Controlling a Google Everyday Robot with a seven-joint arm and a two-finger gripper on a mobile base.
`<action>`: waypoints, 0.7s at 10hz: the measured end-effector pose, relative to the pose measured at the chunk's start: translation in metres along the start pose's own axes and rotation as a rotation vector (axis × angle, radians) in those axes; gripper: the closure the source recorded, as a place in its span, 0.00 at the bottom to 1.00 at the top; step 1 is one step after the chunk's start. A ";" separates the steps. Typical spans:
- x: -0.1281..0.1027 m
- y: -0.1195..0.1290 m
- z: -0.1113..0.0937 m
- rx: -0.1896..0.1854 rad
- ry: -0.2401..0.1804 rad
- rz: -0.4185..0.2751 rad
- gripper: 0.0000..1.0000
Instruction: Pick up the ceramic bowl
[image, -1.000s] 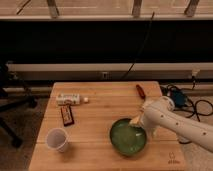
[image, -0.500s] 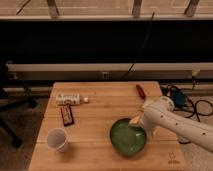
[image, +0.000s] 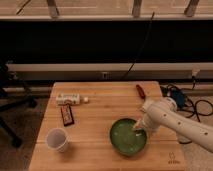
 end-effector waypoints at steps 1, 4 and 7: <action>-0.001 0.002 0.000 0.001 -0.008 -0.006 0.69; -0.006 0.004 0.001 0.009 -0.031 -0.025 0.97; -0.006 0.007 -0.007 0.022 -0.027 -0.040 1.00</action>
